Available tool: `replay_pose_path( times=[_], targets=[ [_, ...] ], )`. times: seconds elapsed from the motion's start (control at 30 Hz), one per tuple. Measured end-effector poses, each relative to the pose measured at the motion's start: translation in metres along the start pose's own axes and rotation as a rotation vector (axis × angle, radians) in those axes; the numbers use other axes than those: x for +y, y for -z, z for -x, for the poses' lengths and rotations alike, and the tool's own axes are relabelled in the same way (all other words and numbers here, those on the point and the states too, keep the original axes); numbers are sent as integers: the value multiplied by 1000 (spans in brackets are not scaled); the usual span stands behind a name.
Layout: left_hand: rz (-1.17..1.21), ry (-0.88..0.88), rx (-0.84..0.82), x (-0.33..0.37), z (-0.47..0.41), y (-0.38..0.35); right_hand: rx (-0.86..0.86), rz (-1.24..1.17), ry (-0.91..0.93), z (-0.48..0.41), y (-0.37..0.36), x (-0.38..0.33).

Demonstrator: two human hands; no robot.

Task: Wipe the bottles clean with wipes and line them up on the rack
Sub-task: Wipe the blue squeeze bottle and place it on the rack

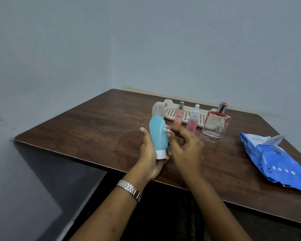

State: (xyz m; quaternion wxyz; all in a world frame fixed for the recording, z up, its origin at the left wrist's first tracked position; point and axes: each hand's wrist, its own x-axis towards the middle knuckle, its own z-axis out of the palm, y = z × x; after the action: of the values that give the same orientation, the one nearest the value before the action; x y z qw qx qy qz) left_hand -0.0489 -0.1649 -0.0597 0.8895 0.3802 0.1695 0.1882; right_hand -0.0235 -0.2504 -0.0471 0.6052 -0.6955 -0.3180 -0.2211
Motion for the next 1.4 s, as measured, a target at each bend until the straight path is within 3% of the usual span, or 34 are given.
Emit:
replay_pose_path(
  times=[0.23,0.5,0.67,0.93,1.17,1.27,1.4],
  targets=[
    [53,35,-3,0,-2,5,-58,42,88,12,8,-2],
    [71,92,-44,4,-5,8,-186,307,249,35,11,9],
    [113,116,-100,8,1,6,-178,350,239,35,6,6],
    [6,123,-71,5,3,10,-348,362,369,39,1,-2],
    [86,75,-8,2,4,7,-202,343,244,40,1,2],
    [112,52,-43,1,4,6,-115,275,69,35,2,4],
    [125,60,-98,1,2,8,-141,100,-208,30,6,-1]
  ],
)
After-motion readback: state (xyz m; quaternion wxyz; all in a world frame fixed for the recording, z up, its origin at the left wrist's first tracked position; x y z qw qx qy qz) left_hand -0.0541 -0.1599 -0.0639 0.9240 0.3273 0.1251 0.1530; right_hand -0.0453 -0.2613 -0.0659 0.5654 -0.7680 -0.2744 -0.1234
